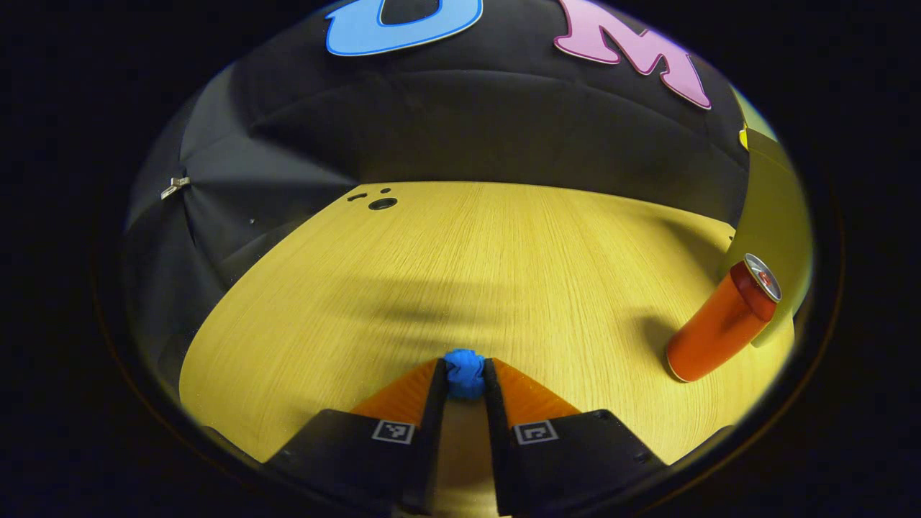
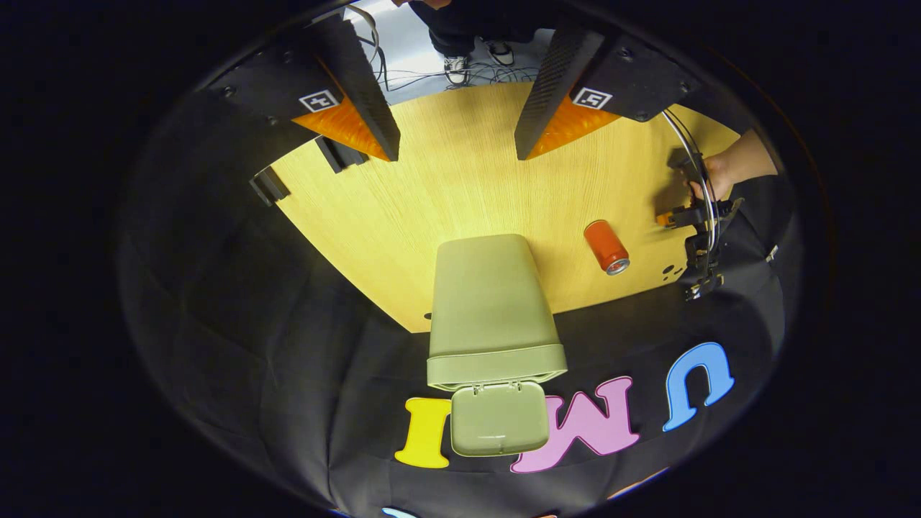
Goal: Press the lid of the desktop garbage bin to open it, pick up the crumpled paper on the desktop and throw it into the bin, then pick up the pop can on the desktop and drop it into the bin, and finally close the garbage bin lid.
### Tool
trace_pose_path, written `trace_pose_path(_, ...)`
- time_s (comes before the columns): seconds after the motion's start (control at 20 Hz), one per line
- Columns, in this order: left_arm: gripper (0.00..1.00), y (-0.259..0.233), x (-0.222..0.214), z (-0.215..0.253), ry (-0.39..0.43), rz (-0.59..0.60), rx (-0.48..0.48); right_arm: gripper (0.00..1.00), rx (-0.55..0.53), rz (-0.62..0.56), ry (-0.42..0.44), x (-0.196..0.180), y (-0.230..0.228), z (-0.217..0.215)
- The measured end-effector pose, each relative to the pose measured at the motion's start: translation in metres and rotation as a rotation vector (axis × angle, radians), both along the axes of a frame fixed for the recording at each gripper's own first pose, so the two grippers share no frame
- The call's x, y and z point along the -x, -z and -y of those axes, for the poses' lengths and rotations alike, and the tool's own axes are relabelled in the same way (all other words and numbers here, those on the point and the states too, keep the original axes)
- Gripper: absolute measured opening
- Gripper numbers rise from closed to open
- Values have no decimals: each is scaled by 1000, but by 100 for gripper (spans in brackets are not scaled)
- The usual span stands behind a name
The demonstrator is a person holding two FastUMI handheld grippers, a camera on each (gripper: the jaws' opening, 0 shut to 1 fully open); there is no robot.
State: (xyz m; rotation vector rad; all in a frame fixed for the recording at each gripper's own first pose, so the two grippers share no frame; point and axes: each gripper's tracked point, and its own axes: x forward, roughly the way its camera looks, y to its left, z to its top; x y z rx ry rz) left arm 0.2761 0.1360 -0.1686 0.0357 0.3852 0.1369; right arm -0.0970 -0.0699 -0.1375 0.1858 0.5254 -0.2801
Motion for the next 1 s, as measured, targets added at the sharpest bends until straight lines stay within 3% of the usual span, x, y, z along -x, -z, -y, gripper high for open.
trace_pose_path(0.2,28,-13,1,1,-5,52,28,100,-18,-7,7,1,7,2)
trace_pose_path(0.45,31,-43,14,21,55,110,-12,100,23,-18,-41,-6,15,1)
trace_pose_path(0.55,28,-63,24,30,84,146,-30,100,17,-8,-59,-12,14,-2)
trace_pose_path(0.8,24,-144,48,61,132,272,-63,100,9,22,-112,-33,8,-3)
trace_pose_path(0.9,28,-181,54,78,163,328,-56,100,1,39,-130,-42,6,-1)
trace_pose_path(0.95,24,-200,57,88,179,356,-56,100,-5,46,-138,-47,5,1)
trace_pose_path(1.0,28,-218,61,100,200,381,-56,100,-12,53,-144,-51,5,2)
